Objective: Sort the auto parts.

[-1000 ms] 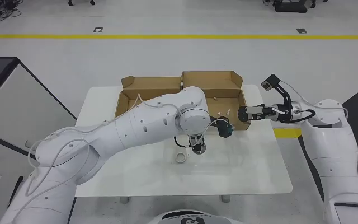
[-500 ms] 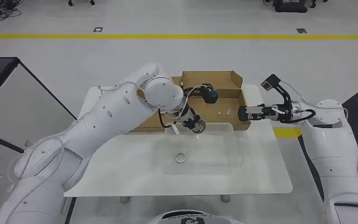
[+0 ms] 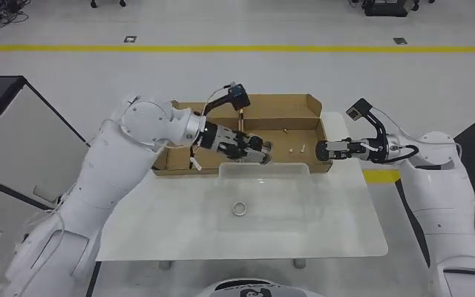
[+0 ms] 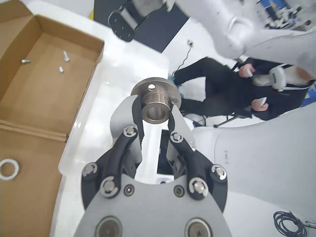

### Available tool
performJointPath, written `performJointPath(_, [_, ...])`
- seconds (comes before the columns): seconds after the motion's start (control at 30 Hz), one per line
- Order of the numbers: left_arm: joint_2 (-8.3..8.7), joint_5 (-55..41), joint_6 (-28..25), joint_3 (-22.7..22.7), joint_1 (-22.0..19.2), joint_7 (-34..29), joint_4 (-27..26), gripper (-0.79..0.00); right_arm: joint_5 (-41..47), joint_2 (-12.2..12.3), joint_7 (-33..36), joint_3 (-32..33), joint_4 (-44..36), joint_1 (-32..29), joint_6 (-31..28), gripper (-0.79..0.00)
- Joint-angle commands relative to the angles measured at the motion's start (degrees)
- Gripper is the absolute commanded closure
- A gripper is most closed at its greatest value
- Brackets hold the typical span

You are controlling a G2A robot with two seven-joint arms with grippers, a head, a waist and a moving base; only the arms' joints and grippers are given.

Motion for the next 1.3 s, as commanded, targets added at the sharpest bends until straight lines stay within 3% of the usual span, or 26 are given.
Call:
performJointPath(0.0, [0.26, -4.8, -2.8, -1.7, 1.7, 1.1, 0.0, 0.000, 0.0, 0.0, 0.0, 0.0, 0.0, 0.0, 0.0, -0.785])
performJointPath(0.13, [0.33, -13.7, -9.1, -3.7, 3.7, 2.9, -0.6, 0.000, 0.0, 0.0, 0.0, 0.0, 0.0, 0.0, 0.0, -0.785])
performJointPath(0.37, [0.37, -23.4, -17.1, -2.9, 4.9, 10.9, -5.4, 0.000, 0.0, 0.0, 0.0, 0.0, 0.0, 0.0, 0.0, -0.785])
performJointPath(0.67, [1.91, -24.2, -27.3, 0.7, 4.1, 21.1, -8.8, 0.000, 0.0, 0.0, 0.0, 0.0, 0.0, 0.0, 0.0, -0.785])
performJointPath(0.8, [2.98, -20.7, -28.0, 2.8, 2.3, 21.8, -7.7, 0.000, 0.0, 0.0, 0.0, 0.0, 0.0, 0.0, 0.0, -0.785])
performJointPath(1.07, [2.98, -20.7, -28.0, 2.8, 2.3, 21.8, -7.7, 0.000, 0.0, 0.0, 0.0, 0.0, 0.0, 0.0, 0.0, -0.785])
performJointPath(1.27, [2.35, -26.6, -30.6, 3.5, 5.5, 26.5, -10.8, 0.000, 0.0, 0.0, 0.0, 0.0, 0.0, 0.0, 0.0, -0.785])
